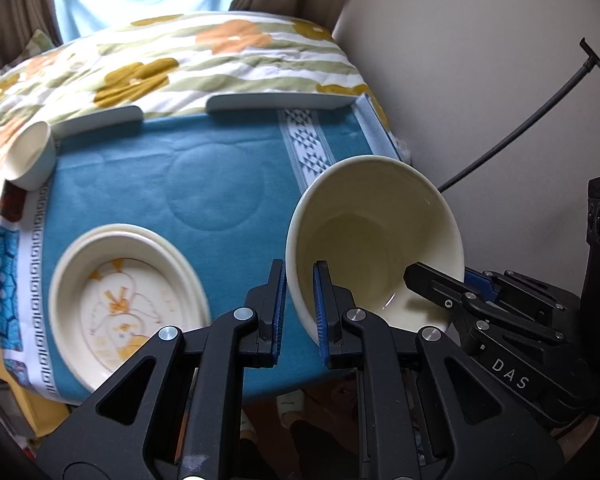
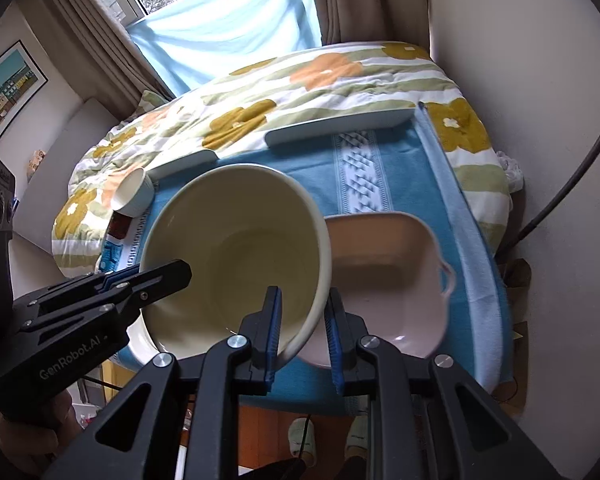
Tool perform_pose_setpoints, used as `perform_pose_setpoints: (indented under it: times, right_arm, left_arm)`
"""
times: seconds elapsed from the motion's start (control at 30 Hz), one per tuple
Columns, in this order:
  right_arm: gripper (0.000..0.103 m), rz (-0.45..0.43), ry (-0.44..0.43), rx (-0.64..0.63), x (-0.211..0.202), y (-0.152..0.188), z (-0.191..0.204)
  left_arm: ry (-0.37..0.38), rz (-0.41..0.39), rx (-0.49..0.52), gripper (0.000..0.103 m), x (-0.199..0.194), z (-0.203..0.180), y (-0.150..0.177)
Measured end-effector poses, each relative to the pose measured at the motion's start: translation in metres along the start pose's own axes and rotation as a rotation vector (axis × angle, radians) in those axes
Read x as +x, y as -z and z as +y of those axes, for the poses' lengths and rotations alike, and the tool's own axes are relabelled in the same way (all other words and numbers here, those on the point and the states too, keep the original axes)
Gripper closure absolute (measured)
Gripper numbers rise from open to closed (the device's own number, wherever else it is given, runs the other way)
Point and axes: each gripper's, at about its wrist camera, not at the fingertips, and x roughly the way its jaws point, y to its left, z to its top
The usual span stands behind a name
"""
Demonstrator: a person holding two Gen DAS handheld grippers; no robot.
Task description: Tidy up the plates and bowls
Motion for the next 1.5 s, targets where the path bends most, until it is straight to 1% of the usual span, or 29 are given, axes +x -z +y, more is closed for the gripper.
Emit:
perform_pose_setpoints:
  times: [0.2, 0.27, 0.4, 0.57, 0.73, 0.83, 1.0, 1.33, 1.43, 1.5]
  right_arm:
    - [0.083, 0.061, 0.0, -0.003, 0.02, 0.004, -0.046]
    - [0.083, 0.082, 0.0, -0.019, 0.032, 0.003, -0.057]
    - [0.083, 0.118, -0.011, -0.035, 0.051, 0.002, -0.071]
    - [0.083, 0.159, -0.012, -0.097, 0.072, 0.002, -0.074]
    - [0.083, 0.169, 0.0, -0.15, 0.082, 0.003, -0.074]
    - [0.083, 0.17, 0.028, -0.2, 0.086, 0.004, -0.069]
    - [0.083, 0.174, 0.036, -0.235, 0.087, 0.003, -0.067]
    - [0.083, 0.165, 0.042, -0.231, 0.081, 0.003, -0.066]
    - [0.083, 0.155, 0.037, -0.222, 0.078, 0.002, -0.067]
    - [0.083, 0.158, 0.037, -0.221, 0.077, 0.002, -0.068]
  left_arm:
    - [-0.015, 0.056, -0.025, 0.091, 0.046, -0.031, 0.006]
    - [-0.026, 0.069, -0.03, 0.091, 0.06, -0.034, 0.006]
    - [-0.067, 0.115, -0.023, 0.091, 0.091, -0.037, 0.005]
    - [-0.112, 0.15, -0.03, 0.091, 0.112, -0.036, 0.005]
    - [-0.161, 0.161, -0.017, 0.091, 0.125, -0.037, 0.002]
    - [-0.197, 0.169, -0.005, 0.091, 0.13, -0.038, 0.003]
    - [-0.217, 0.17, -0.002, 0.091, 0.133, -0.036, 0.005]
    - [-0.241, 0.167, 0.016, 0.091, 0.133, -0.039, 0.007]
    - [-0.288, 0.134, 0.046, 0.091, 0.128, -0.045, 0.008]
    - [-0.327, 0.131, 0.083, 0.091, 0.129, -0.052, 0.008]
